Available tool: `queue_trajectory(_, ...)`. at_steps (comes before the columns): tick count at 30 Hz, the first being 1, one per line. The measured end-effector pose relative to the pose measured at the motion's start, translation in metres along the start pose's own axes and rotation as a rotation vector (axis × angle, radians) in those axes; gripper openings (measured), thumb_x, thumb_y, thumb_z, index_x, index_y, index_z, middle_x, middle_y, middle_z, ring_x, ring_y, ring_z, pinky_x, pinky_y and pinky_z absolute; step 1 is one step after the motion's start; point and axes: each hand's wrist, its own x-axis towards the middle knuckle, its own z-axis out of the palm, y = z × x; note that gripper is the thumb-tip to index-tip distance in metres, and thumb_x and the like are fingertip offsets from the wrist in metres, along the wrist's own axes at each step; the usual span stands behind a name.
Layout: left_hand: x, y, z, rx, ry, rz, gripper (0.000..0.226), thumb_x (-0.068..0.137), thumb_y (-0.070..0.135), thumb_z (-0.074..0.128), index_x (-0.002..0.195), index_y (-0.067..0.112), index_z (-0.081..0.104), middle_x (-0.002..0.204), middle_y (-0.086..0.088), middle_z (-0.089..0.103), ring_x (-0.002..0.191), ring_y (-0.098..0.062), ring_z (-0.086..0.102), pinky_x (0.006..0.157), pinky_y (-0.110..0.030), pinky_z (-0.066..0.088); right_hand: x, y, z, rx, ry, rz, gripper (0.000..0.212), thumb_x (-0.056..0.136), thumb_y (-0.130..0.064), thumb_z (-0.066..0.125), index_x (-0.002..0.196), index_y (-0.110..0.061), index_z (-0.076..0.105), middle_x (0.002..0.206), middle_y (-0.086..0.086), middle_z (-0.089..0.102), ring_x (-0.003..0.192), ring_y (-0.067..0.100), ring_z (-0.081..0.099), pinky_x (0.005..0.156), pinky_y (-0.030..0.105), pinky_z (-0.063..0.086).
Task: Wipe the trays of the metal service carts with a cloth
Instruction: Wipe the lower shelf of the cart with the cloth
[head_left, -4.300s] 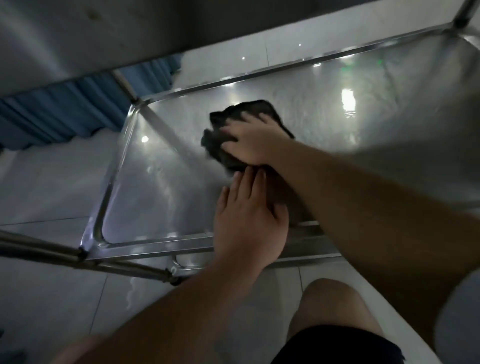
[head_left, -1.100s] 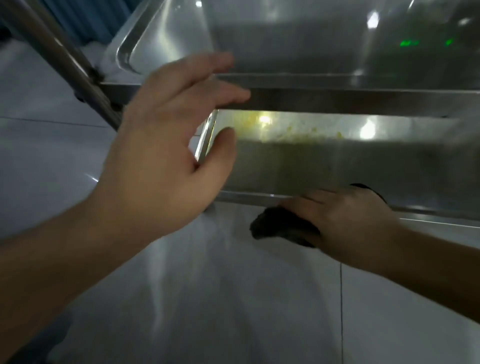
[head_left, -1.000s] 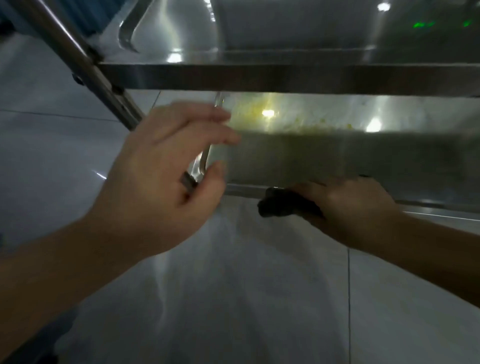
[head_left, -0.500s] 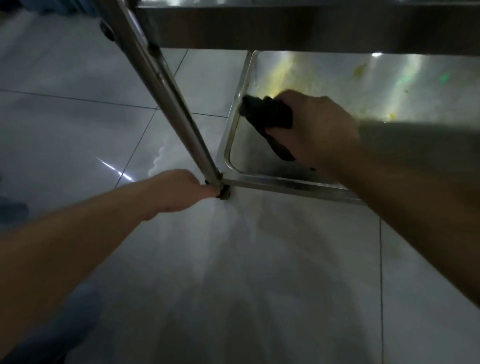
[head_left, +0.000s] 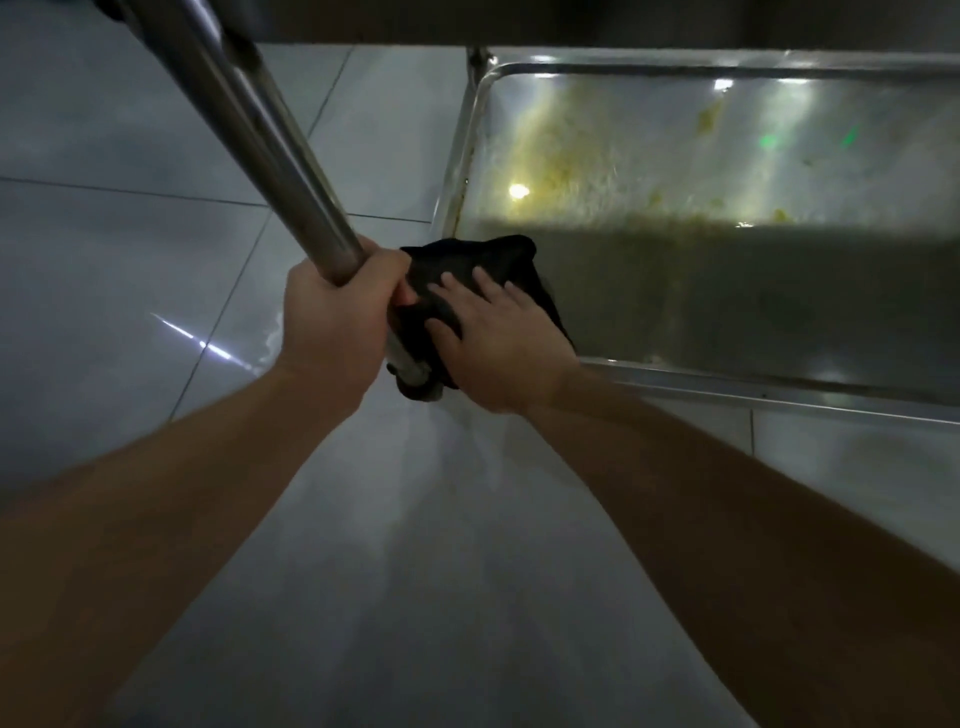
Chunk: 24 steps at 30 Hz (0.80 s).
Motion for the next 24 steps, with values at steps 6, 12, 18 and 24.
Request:
queue_trajectory(6, -0.004, -0.008, 0.006, -0.059, 0.081, -0.038, 0.018, 0.073, 0.027, 0.071, 0.057, 0.032, 0.064, 0.057, 0.007, 0.055, 0.061, -0.018, 0.055, 0.071, -0.04, 0.053, -0.111, 0.129, -0.041, -0.113, 0.112, 0.371, 0.072, 0.097, -0.054, 0.024, 0.164, -0.028, 0.031, 0.172, -0.003, 0.026, 0.159, 0.024, 0.021, 0.127, 0.043, 0.018)
queue_trajectory(12, -0.005, -0.009, 0.012, -0.12, 0.078, 0.02, 0.018, 0.071, 0.023, 0.066, 0.055, 0.031, 0.061, 0.053, 0.009, 0.051, 0.056, -0.013, 0.054, 0.07, -0.032, 0.053, -0.169, 0.209, -0.081, -0.009, 0.274, 0.938, 0.076, 0.097, -0.054, 0.02, 0.166, -0.02, 0.02, 0.174, 0.012, 0.018, 0.158, 0.039, 0.017, 0.126, 0.059, 0.018)
queue_trajectory(18, -0.003, -0.01, 0.013, -0.125, 0.077, 0.027, 0.028, 0.075, 0.012, 0.06, 0.053, 0.03, 0.058, 0.052, 0.008, 0.048, 0.055, -0.013, 0.051, 0.065, -0.03, 0.049, -0.06, 0.157, -0.066, 0.058, 0.313, 0.973, 0.07, 0.104, -0.042, 0.028, 0.167, -0.013, 0.017, 0.176, 0.006, 0.008, 0.162, 0.03, 0.004, 0.129, 0.048, 0.008)
queue_trajectory(24, -0.002, -0.009, 0.013, -0.131, 0.069, 0.042, 0.031, 0.076, 0.009, 0.057, 0.053, 0.029, 0.057, 0.052, 0.008, 0.047, 0.055, -0.014, 0.049, 0.06, -0.031, 0.046, 0.057, 0.037, -0.027, -0.041, 0.208, 0.456, 0.07, 0.102, -0.046, 0.031, 0.165, -0.015, 0.026, 0.174, 0.007, 0.019, 0.16, 0.031, 0.013, 0.127, 0.048, 0.013)
